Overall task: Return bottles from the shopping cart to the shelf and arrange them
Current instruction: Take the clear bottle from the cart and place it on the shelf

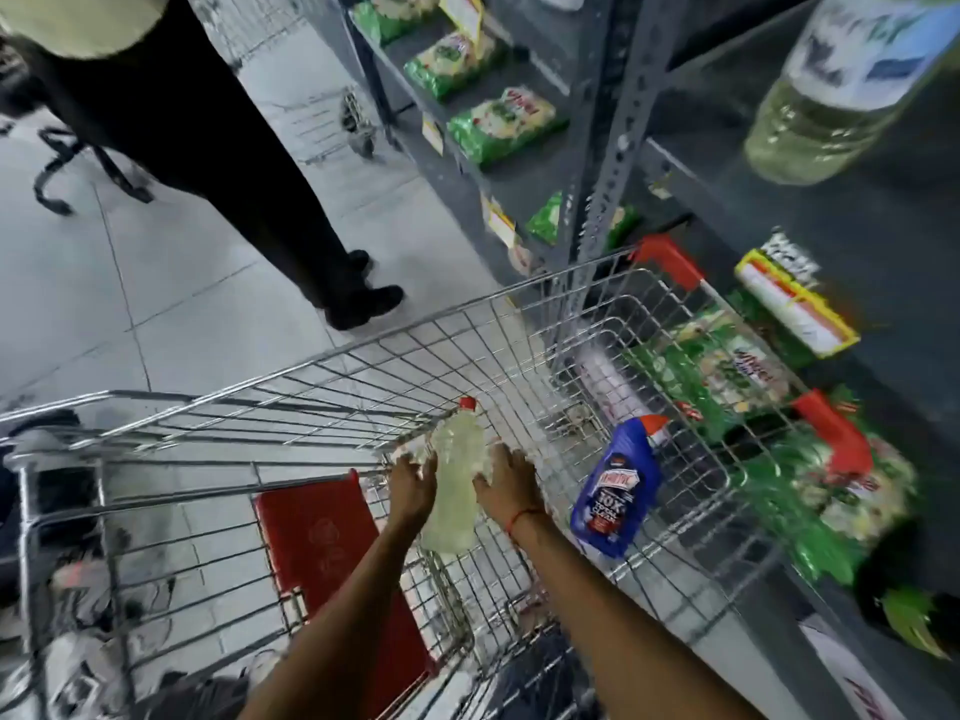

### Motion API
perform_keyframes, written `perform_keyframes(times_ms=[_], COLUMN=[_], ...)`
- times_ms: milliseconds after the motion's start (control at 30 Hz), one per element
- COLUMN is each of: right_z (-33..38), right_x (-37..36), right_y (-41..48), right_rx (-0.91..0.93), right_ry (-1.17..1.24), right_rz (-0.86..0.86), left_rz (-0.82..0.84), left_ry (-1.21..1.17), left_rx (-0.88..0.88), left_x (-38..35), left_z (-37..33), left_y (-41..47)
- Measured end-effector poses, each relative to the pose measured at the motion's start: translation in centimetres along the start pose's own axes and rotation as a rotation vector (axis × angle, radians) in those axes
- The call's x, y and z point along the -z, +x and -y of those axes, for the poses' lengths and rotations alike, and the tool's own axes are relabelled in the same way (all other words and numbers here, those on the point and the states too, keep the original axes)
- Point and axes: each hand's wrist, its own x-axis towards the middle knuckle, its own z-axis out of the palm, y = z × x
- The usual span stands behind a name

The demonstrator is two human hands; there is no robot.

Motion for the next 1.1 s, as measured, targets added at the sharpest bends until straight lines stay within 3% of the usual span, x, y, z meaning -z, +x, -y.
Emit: perform_keyframes(times_ms=[167, 300, 400, 533, 700, 800, 867, 900, 1000, 1067, 1100], right_z=[-1.6, -2.6, -3.5, -4.6, -3.8, -6.5, -9.7, -8.2, -6.5, -5.2, -6.5], right_x=[-5.1, -8.4, -9.7, -9.3, -2.4, 1.6, 3.7, 6.0, 11.2, 14.9, 16.0], right_y=[4.2, 7.0, 8.2, 8.5, 5.3, 4.9, 5.6, 3.4, -1.3, -4.7, -4.6], right_rx=[-0.225, -0.308, -0.318, -0.316, -0.288, -0.210, -0.244, -0.285, -0.172, -0.096, -0.075], right_ry=[0.165, 0.344, 0.482, 0.584, 0.660, 0.626, 0.627, 0.689, 0.879, 1.002, 1.121], right_rz=[0.211, 0.220, 0.209, 0.213, 0.448, 0.536, 0.496, 0.506, 0.585, 0.562, 0.426], left_rz=[0.250, 0.390, 0.443, 0.488, 0.631, 0.763, 0.868, 0.929, 1.102, 1.225, 1.275], left_ry=[-0.196, -0.325, -0.382, -0.509, -0.587, -0.619, -0.630, -0.628, -0.589, -0.559, -0.548], left_rx=[0.127, 0.322, 0.361, 0.414, 0.427, 0.357, 0.301, 0.249, 0.041, -0.106, -0.162], left_x=[-1.5, -2.1, -2.1, -1.8, 0.2, 2.3, 3.4, 3.7, 4.6, 4.9, 5.0], left_z=[3.2, 4.9, 6.2, 6.6, 4.8, 3.8, 1.7, -0.1, -7.1, -11.8, -13.8], left_y=[3.9, 6.4, 7.3, 6.9, 4.7, 3.5, 2.4, 1.7, -1.3, -3.4, -4.4])
